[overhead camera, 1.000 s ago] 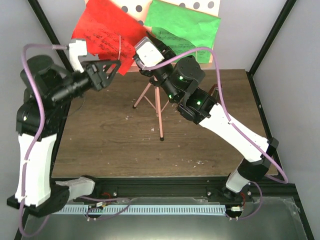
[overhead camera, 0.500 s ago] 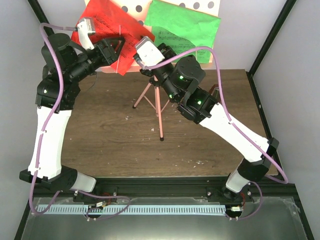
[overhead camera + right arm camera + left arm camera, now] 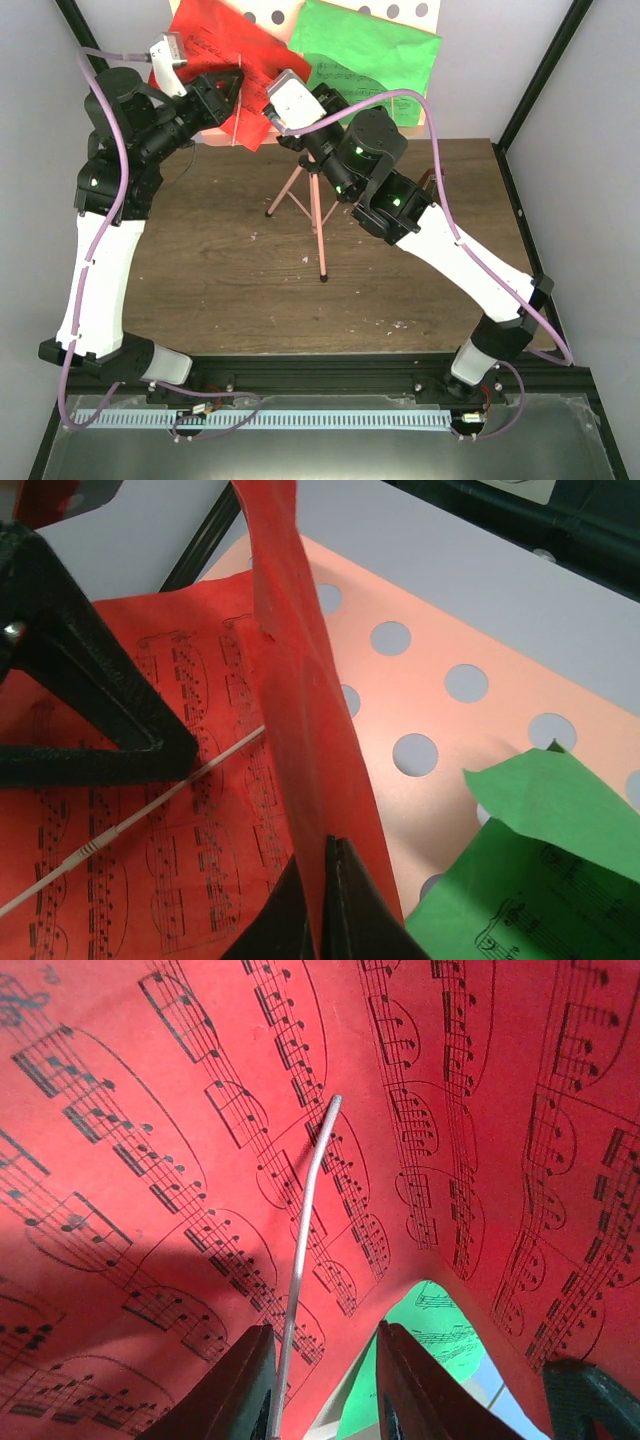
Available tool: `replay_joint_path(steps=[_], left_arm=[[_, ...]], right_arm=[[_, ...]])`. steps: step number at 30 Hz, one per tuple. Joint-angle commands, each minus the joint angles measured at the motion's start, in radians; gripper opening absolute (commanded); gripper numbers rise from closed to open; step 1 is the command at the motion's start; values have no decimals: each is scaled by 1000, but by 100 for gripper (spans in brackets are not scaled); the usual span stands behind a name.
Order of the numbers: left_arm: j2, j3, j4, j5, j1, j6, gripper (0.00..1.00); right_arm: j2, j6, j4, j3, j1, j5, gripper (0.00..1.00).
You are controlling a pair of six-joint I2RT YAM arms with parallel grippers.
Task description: Pack up the instrument practice props
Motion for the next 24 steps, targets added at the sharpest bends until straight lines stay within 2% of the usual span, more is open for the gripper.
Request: replay_joint_path(steps=[1, 5, 14, 20, 24], left_arm=[[21, -11, 44, 27, 5, -18, 27], [31, -15, 74, 61, 5, -43, 17], [33, -20, 81, 65, 4, -45, 8], [16, -23, 33, 17, 5, 4, 16], [3, -40, 26, 36, 5, 5, 23]], right_arm=[[5, 2, -16, 39, -4, 3, 1], [5, 3, -19, 39, -4, 6, 1], [6, 0, -17, 43, -4, 4, 1], [6, 0, -16, 44, -4, 3, 1], [6, 1, -15, 41, -4, 3, 1]])
